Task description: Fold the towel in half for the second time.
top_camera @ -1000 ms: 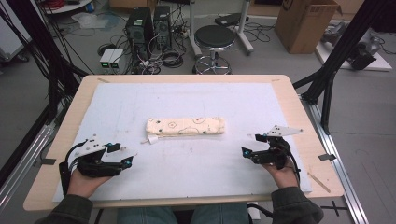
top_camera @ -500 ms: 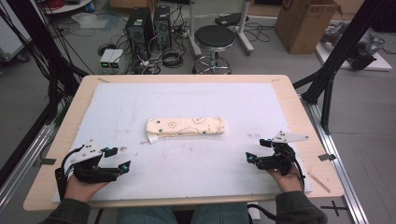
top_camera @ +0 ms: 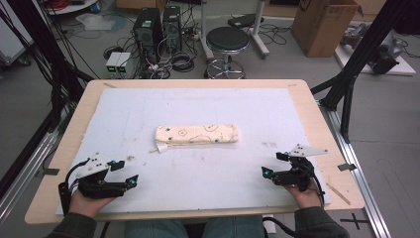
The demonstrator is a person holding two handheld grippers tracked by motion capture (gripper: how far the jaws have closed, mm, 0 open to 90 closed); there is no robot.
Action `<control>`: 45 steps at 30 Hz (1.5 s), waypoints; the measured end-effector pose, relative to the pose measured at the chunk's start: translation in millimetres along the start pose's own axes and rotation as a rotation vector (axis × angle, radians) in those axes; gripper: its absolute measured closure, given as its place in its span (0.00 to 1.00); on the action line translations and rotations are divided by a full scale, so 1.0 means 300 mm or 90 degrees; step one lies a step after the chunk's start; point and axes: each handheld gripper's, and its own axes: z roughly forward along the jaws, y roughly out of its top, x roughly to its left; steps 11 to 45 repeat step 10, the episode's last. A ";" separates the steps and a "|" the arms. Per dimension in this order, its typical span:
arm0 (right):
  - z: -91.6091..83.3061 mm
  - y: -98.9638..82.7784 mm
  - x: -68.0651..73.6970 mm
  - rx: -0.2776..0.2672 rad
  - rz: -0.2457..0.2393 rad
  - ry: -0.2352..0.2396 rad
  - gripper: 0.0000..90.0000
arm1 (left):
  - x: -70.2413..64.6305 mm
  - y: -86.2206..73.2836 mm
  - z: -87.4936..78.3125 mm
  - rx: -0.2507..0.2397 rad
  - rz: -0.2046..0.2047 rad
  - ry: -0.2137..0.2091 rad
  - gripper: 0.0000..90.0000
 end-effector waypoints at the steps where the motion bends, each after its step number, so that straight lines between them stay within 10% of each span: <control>1: 0.004 0.001 0.003 0.001 -0.001 0.000 0.14 | 0.000 -0.001 0.003 0.000 0.001 0.002 0.29; 45: 0.016 0.002 0.010 0.012 -0.010 0.002 0.14 | 0.006 -0.004 0.010 0.004 0.005 0.010 0.29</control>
